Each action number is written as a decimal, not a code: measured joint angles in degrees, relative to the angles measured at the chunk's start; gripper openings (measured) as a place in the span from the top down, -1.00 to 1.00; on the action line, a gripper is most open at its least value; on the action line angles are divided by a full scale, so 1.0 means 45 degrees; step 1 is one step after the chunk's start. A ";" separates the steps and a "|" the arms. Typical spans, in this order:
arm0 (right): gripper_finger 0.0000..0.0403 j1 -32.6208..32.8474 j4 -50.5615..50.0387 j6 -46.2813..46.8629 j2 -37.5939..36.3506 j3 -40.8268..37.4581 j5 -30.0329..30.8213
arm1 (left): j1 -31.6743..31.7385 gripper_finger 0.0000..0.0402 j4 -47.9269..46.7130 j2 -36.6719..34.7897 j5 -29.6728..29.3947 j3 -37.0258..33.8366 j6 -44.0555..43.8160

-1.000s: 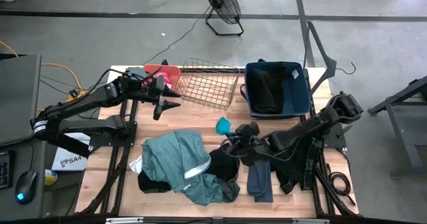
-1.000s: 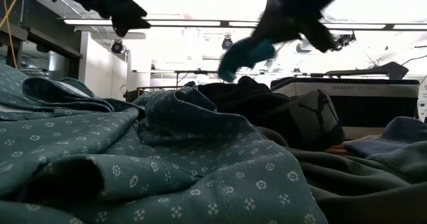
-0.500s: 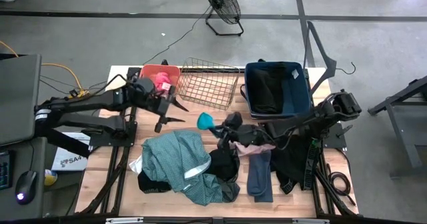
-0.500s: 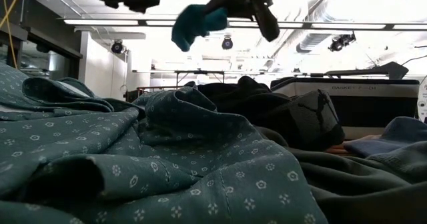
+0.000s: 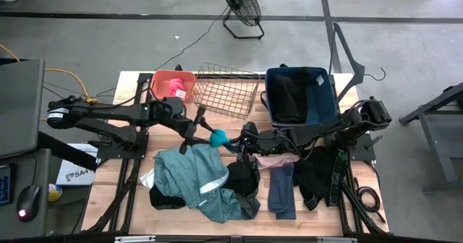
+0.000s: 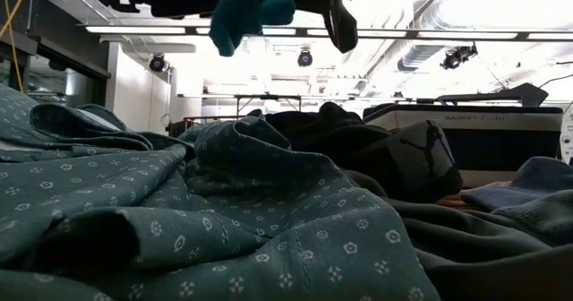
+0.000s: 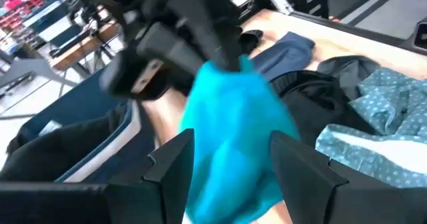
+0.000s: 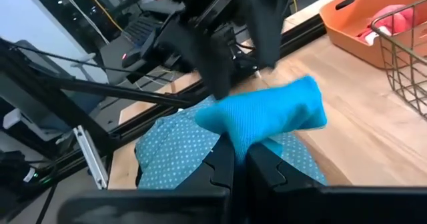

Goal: Pick & Place Cloths
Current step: Put the blue sock into the orange bin

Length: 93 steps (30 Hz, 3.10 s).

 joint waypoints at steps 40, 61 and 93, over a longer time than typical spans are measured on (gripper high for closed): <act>0.98 -0.0083 0.0661 -0.0340 0.0000 -0.0005 -0.0038 | -0.0791 0.46 0.2162 0.1414 -0.1573 0.0006 -0.0092; 0.14 0.1040 -0.0681 -0.1708 -0.0677 -0.0005 0.3854 | -0.0773 0.98 0.0928 0.1062 -0.4177 0.0000 -0.0708; -0.21 0.1753 -0.2870 0.0058 -0.0976 -0.0005 0.6350 | 0.8499 0.98 -0.5886 -0.0063 -1.0603 0.0005 -0.7731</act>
